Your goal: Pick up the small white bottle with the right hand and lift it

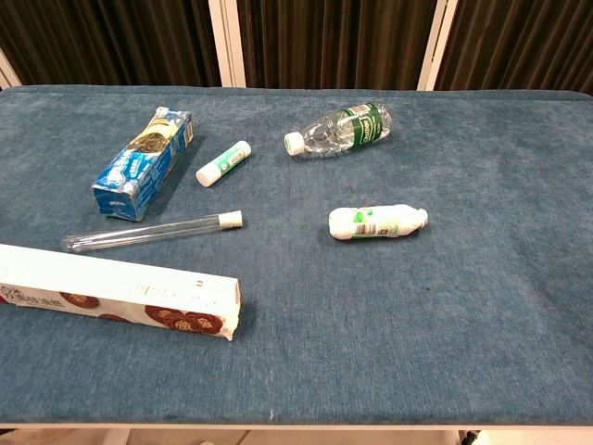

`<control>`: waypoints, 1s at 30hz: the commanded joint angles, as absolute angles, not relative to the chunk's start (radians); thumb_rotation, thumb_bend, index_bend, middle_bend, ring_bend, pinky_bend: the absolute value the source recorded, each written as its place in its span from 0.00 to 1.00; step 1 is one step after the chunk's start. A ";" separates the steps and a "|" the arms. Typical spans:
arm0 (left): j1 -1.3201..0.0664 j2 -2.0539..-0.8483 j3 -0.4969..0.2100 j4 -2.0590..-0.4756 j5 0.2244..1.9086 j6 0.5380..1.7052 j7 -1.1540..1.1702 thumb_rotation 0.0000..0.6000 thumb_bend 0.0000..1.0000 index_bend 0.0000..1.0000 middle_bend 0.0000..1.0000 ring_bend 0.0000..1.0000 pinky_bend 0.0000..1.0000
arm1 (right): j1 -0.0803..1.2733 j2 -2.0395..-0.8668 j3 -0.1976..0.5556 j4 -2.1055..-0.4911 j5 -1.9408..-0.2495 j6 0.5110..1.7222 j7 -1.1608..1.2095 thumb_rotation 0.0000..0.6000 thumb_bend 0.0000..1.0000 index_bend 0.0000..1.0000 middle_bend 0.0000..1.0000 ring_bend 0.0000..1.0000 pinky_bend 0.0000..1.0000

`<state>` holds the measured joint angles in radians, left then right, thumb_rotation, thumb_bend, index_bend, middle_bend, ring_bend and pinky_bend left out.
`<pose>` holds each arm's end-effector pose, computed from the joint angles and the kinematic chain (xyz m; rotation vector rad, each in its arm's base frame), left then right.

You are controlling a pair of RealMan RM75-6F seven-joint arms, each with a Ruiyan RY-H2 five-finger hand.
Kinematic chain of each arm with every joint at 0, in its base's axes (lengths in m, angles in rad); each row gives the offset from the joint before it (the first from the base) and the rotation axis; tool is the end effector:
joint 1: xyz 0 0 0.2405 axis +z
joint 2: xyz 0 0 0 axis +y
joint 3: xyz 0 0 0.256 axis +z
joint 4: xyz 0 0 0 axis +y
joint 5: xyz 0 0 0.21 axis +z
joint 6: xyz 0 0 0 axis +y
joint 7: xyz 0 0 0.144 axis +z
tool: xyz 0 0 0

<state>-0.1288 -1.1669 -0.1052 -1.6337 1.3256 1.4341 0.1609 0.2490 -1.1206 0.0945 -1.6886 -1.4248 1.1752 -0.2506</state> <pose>-0.3150 0.2041 0.1508 -1.2989 -0.8976 -0.7906 -0.2809 -0.2324 0.1195 1.6595 -0.8722 0.7157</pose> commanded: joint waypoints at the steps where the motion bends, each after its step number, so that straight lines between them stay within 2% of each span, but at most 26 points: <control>1: -0.129 -1.167 -0.105 -1.631 1.325 1.434 0.167 1.00 0.43 0.07 0.00 0.02 0.07 | 0.393 -1.175 0.135 -1.688 -1.381 0.997 -0.274 1.00 0.27 0.15 0.24 0.22 0.20; 6: -0.131 -1.169 -0.107 -1.632 1.319 1.431 0.167 1.00 0.43 0.07 0.00 0.02 0.07 | 0.520 -1.272 0.175 -1.628 -1.314 0.872 -0.329 1.00 0.27 0.18 0.29 0.26 0.21; 12: -0.130 -1.168 -0.108 -1.632 1.314 1.430 0.169 1.00 0.43 0.07 0.00 0.02 0.07 | 0.624 -1.372 0.197 -1.569 -1.247 0.786 -0.352 1.00 0.27 0.22 0.31 0.27 0.21; 21: -0.134 -1.172 -0.110 -1.629 1.311 1.427 0.175 1.00 0.43 0.07 0.00 0.02 0.07 | 0.724 -1.479 0.217 -1.526 -1.190 0.745 -0.345 1.00 0.27 0.27 0.33 0.28 0.21; 30: -0.134 -1.170 -0.110 -1.629 1.310 1.425 0.173 1.00 0.43 0.07 0.00 0.02 0.07 | 0.779 -1.554 0.205 -1.472 -1.155 0.740 -0.337 1.00 0.27 0.43 0.40 0.31 0.21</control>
<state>-0.1343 -1.1701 -0.1097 -1.6294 1.3103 1.4254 0.1736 0.7739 -1.5483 0.2084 -1.4778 -1.1600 0.7401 -0.3373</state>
